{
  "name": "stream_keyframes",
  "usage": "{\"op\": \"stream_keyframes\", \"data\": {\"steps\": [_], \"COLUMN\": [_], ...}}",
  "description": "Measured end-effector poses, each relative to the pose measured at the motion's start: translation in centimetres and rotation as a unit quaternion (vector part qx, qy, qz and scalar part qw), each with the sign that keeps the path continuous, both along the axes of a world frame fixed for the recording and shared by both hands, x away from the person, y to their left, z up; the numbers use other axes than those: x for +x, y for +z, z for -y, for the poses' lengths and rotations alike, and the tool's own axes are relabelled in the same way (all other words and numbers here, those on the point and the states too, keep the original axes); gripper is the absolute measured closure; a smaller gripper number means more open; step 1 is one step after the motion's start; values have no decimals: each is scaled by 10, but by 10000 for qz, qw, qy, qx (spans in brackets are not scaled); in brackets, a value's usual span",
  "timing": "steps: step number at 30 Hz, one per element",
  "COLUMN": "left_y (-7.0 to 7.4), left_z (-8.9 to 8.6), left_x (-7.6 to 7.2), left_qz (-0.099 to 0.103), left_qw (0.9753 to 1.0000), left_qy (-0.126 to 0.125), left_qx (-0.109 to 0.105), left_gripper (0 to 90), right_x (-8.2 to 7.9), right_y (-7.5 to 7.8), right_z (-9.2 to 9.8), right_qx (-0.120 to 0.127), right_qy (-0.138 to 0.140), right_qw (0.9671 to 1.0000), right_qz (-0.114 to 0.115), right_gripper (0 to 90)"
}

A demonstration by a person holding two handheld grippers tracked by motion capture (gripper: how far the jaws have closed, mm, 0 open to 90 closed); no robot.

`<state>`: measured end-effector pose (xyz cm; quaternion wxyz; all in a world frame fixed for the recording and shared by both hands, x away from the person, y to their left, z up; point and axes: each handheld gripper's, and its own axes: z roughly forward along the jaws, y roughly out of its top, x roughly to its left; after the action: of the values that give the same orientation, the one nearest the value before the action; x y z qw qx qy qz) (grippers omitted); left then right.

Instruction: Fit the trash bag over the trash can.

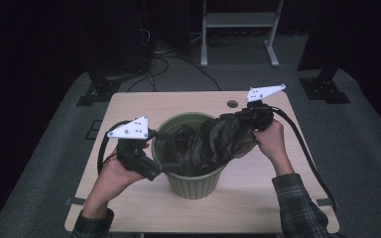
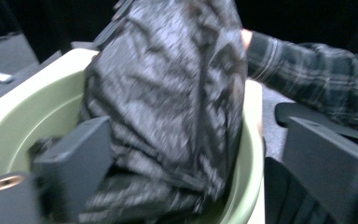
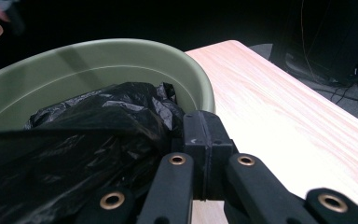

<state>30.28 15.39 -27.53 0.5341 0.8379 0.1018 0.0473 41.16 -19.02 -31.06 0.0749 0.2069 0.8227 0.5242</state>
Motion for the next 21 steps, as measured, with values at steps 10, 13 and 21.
{"op": "stream_keyframes", "data": {"steps": [10, 13, 21], "left_y": [11, 13, 17], "left_z": [41, 63, 101], "left_x": [10, 13, 21], "left_qz": [-8, -19, -107], "left_qw": [9994, 9987, 9980], "left_qy": [-342, -504, -613], "left_qx": [-58, -8, 103], "left_gripper": [220, 219, 221], "right_x": [1, 3, 4], "right_y": [0, -1, -1], "right_z": [0, 0, 1], "right_qx": [-7, -14, -11], "right_qy": [-4, -15, -24], "right_qw": [10000, 10000, 10000], "right_qz": [-18, -28, -30], "right_gripper": [898, 898, 899]}}
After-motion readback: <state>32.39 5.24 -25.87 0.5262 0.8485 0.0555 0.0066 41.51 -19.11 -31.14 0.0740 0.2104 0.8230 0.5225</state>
